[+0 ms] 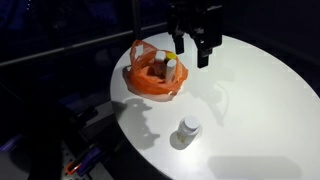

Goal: Put the white bottle into the carrier bag

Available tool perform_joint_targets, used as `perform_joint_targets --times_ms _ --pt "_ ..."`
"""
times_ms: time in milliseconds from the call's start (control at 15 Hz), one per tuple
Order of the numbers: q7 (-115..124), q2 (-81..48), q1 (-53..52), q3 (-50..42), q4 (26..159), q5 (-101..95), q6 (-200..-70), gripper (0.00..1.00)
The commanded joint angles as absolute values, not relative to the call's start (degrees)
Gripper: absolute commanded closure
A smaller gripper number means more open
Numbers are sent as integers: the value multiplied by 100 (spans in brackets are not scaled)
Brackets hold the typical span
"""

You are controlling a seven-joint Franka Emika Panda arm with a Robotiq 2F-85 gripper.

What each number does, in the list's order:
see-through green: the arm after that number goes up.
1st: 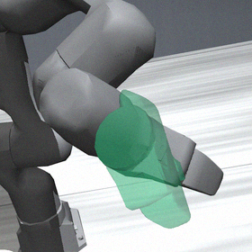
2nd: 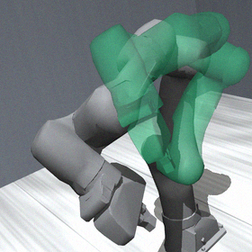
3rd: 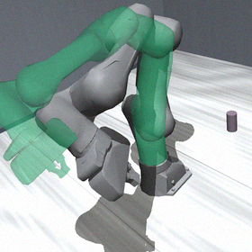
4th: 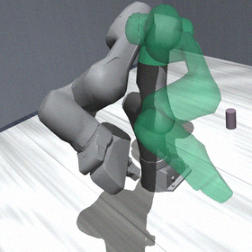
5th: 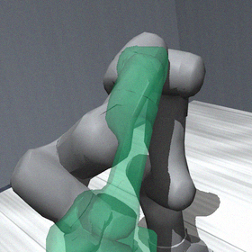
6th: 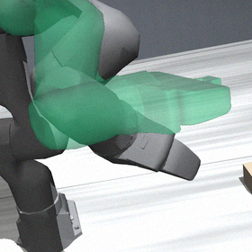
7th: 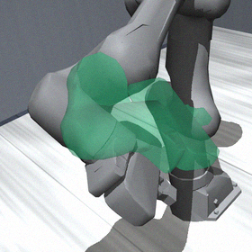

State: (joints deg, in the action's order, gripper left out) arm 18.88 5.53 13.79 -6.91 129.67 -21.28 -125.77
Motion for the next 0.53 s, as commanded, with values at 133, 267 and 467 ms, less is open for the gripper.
perform_joint_targets --times_ms 133,267,467 --pt "2955 9 1303 -853 12670 -2229 -12536 0" --pt "3105 -35 1281 -902 12714 -2106 -12509 0" --pt "3342 5 1258 -953 12765 -2081 -12535 0"
